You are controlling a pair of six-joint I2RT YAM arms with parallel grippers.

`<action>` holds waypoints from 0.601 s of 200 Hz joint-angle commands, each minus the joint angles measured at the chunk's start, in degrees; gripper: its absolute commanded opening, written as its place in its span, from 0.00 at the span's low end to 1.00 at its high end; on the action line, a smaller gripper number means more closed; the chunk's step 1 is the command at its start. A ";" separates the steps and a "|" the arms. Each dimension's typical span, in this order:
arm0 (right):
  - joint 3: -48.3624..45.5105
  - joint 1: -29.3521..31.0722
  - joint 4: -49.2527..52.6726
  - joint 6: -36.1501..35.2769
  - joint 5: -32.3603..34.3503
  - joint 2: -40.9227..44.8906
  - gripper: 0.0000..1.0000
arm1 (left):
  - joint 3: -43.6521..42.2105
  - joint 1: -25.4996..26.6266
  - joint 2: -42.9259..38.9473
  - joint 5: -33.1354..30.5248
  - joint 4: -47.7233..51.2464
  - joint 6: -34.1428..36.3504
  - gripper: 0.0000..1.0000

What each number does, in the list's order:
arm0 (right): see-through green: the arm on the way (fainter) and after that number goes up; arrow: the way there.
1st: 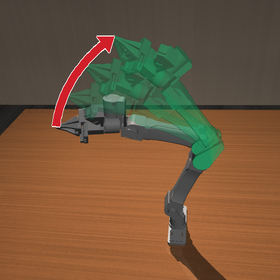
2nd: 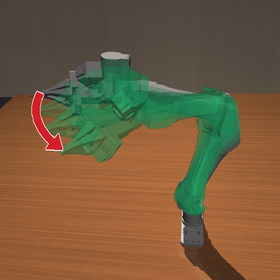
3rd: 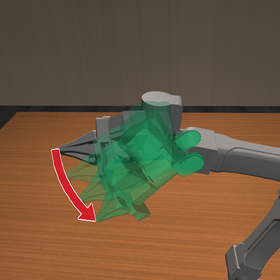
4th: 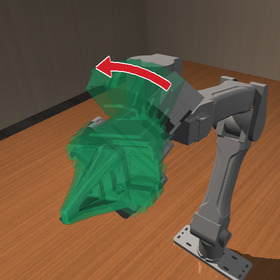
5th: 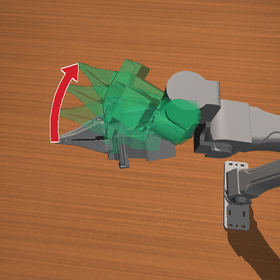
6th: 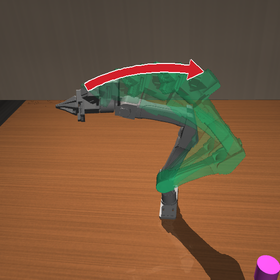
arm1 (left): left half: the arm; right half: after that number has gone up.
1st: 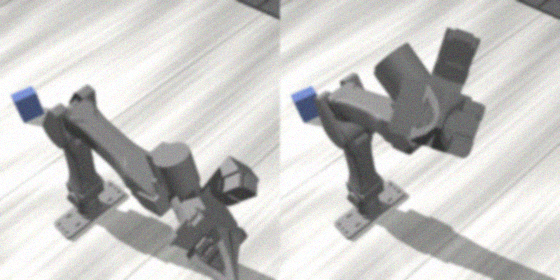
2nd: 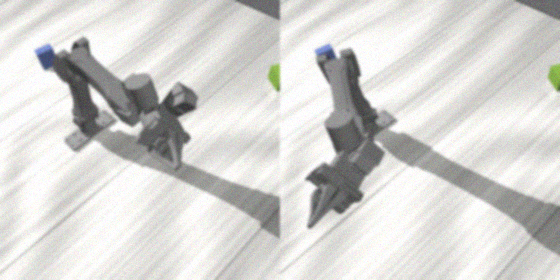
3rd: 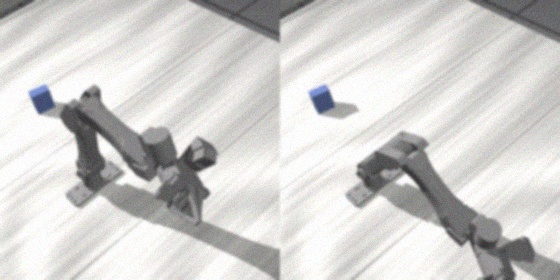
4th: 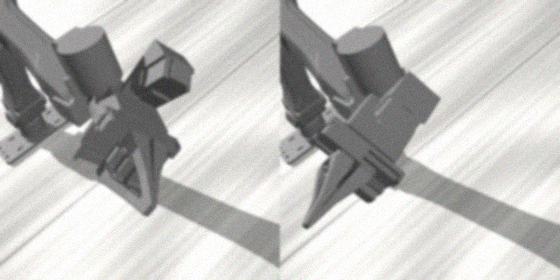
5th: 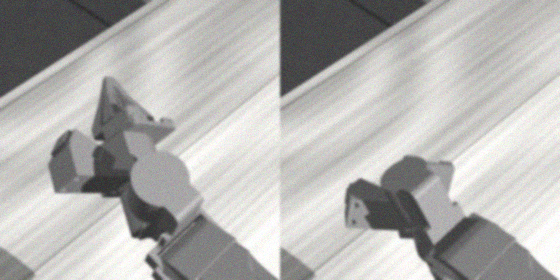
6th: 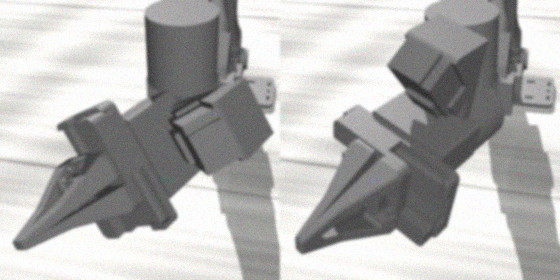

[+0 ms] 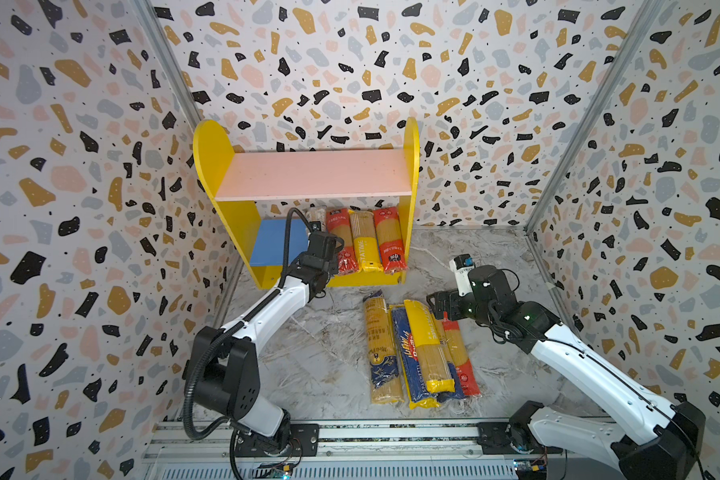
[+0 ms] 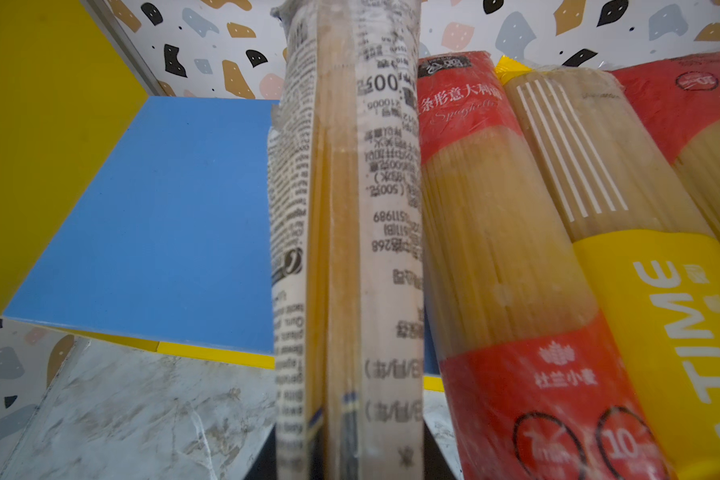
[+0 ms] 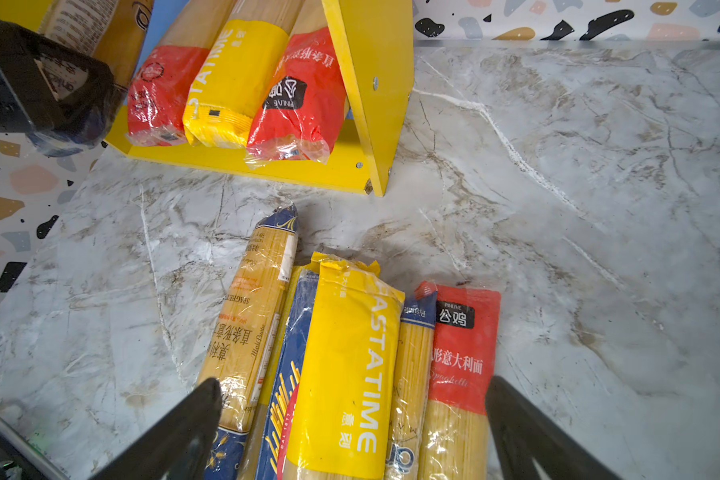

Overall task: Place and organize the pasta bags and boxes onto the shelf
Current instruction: 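Set the white-label bag beside the red bag and open the left gripper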

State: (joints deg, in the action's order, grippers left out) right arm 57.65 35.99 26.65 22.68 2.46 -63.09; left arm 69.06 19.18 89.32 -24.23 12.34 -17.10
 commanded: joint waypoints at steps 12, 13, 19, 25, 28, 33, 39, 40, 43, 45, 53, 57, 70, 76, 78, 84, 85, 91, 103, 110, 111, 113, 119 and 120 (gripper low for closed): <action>3.40 -1.05 0.74 -1.20 -0.89 -0.78 0.99 | 5.73 -1.89 -0.25 -1.40 -10.21 1.10 0.00; 3.42 -1.07 0.75 -1.17 -0.88 -0.79 0.99 | 5.73 -1.92 -0.14 -1.38 -10.22 1.15 0.00; 3.57 -1.27 0.77 -1.24 -0.89 -0.94 0.99 | 5.96 -2.19 0.12 -1.20 -10.29 0.94 0.00; 3.68 -1.44 0.73 -1.36 -1.10 -1.11 0.99 | 6.23 -2.43 0.49 -0.86 -10.44 1.01 0.00; 3.70 -1.49 0.77 -1.32 -1.11 -1.23 0.99 | 6.38 -2.55 0.65 -0.66 -10.49 0.94 0.00; 3.88 -1.63 0.85 -1.32 -1.16 -1.30 0.99 | 6.68 -2.66 1.02 -0.50 -10.49 0.93 0.00; 4.04 -1.78 0.86 -1.40 -1.19 -1.48 0.99 | 6.98 -2.79 1.43 -0.21 -10.49 0.91 0.00; 4.05 -1.79 0.86 -1.45 -1.21 -1.54 0.99 | 7.06 -2.81 1.50 -0.12 -10.49 0.88 0.00; 4.12 -1.85 0.81 -1.43 -1.20 -1.58 0.99 | 7.29 -2.83 1.74 0.00 -10.49 0.90 0.00; 4.13 -1.88 0.84 -1.46 -1.24 -1.61 0.99 | 7.42 -2.85 1.91 0.18 -10.49 0.90 0.00; 4.32 -2.00 0.82 -1.49 -1.23 -1.69 0.99 | 8.03 -2.93 2.53 0.56 -10.49 0.90 0.00; 4.40 -2.01 0.93 -1.53 -1.24 -1.76 0.99 | 8.29 -2.94 2.86 0.50 -10.38 0.90 0.00; 4.62 -2.20 0.99 -1.54 -1.24 -1.92 0.99 | 9.07 -3.02 3.79 0.48 -10.23 0.93 0.00; 4.67 -2.25 0.98 -1.54 -1.29 -1.91 0.99 | 9.28 -3.06 4.05 0.58 -10.14 0.91 0.00; 4.67 -2.31 1.06 -1.55 -1.31 -1.92 0.99 | 9.35 -3.09 4.20 0.52 -10.19 0.93 0.00; 4.75 -2.33 1.10 -1.52 -1.29 -1.93 0.99 | 9.47 -3.14 4.43 0.58 -10.14 0.98 0.00; 4.75 -2.28 1.11 -1.55 -1.26 -1.90 0.99 | 9.49 -3.16 4.53 0.63 -10.14 0.91 0.00; 4.68 -2.24 1.09 -1.54 -1.23 -1.83 0.99 | 9.53 -3.10 4.73 0.79 -10.22 0.91 0.02; 4.64 -2.40 1.20 -1.56 -1.27 -1.79 0.99 | 9.66 -3.18 5.19 1.10 -10.32 1.00 0.20; 4.68 -2.42 1.21 -1.54 -1.32 -1.81 0.99 | 9.79 -3.27 5.42 1.05 -10.23 1.04 0.34; 4.67 -2.42 1.21 -1.52 -1.32 -1.84 0.99 | 9.83 -3.27 5.47 1.04 -10.19 0.98 0.36; 4.67 -2.44 1.27 -1.52 -1.34 -1.83 0.99 | 9.82 -3.27 5.55 1.03 -10.15 1.01 0.41; 4.67 -2.47 1.24 -1.51 -1.48 -1.78 0.99 | 9.80 -3.40 5.68 1.00 -10.02 1.01 0.53; 4.67 -2.44 1.27 -1.50 -1.49 -1.73 0.99 | 9.83 -3.38 5.69 0.97 -9.99 0.97 0.55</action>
State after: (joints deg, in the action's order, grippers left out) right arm 60.18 33.89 26.85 21.69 1.45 -65.25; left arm 75.00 16.19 96.42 -22.22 11.18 -16.86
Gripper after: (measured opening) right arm 0.990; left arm 0.366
